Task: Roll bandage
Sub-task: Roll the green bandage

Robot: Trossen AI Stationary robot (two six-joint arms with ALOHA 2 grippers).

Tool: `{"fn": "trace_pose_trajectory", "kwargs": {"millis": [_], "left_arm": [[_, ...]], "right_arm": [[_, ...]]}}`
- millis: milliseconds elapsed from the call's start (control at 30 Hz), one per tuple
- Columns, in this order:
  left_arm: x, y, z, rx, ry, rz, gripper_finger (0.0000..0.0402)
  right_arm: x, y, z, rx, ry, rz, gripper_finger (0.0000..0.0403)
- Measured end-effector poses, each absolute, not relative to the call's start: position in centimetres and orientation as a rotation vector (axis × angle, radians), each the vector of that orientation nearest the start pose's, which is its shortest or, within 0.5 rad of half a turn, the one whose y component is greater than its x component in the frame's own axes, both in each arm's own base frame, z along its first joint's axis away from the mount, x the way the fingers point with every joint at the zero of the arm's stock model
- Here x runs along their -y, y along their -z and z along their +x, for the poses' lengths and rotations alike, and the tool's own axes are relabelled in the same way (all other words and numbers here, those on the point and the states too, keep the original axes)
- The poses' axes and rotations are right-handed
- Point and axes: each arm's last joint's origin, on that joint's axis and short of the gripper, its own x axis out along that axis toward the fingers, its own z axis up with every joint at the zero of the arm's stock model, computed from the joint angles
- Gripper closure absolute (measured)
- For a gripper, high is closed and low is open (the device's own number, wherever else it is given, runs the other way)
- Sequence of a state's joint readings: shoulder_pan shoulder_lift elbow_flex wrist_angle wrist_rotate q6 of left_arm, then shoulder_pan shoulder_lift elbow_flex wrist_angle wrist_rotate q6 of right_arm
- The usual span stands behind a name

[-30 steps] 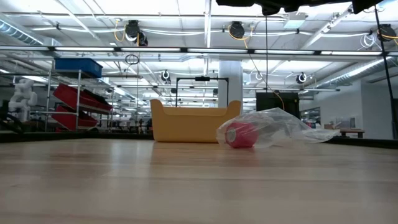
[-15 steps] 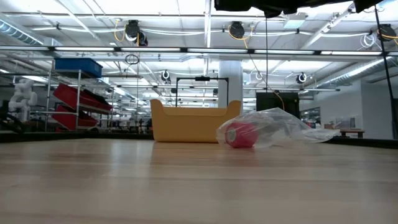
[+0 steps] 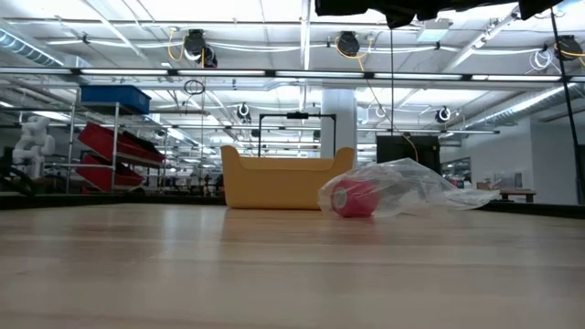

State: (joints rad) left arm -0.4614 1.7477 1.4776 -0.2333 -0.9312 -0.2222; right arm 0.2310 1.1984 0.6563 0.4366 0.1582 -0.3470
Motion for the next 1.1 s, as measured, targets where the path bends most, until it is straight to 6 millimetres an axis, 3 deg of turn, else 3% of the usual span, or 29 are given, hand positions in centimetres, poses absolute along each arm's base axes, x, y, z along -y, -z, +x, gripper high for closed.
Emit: {"fn": "trace_pose_trajectory", "kwargs": {"millis": [233, 633, 1100], "left_arm": [[15.54, -31.38, 36.08, -0.342, -0.508, 0.118, 0.0376], [15.32, -31.52, 36.03, -0.317, -0.582, 0.131, 0.0301], [15.39, -31.67, 35.88, -0.313, -0.601, 0.158, 0.0298]], "right_arm": [[-5.75, -26.42, 25.42, -0.090, -0.099, -0.343, 0.0369], [-5.92, -26.41, 25.39, -0.088, -0.114, -0.345, 0.0369], [-6.24, -26.42, 25.31, -0.084, -0.126, -0.355, 0.0369]]}}
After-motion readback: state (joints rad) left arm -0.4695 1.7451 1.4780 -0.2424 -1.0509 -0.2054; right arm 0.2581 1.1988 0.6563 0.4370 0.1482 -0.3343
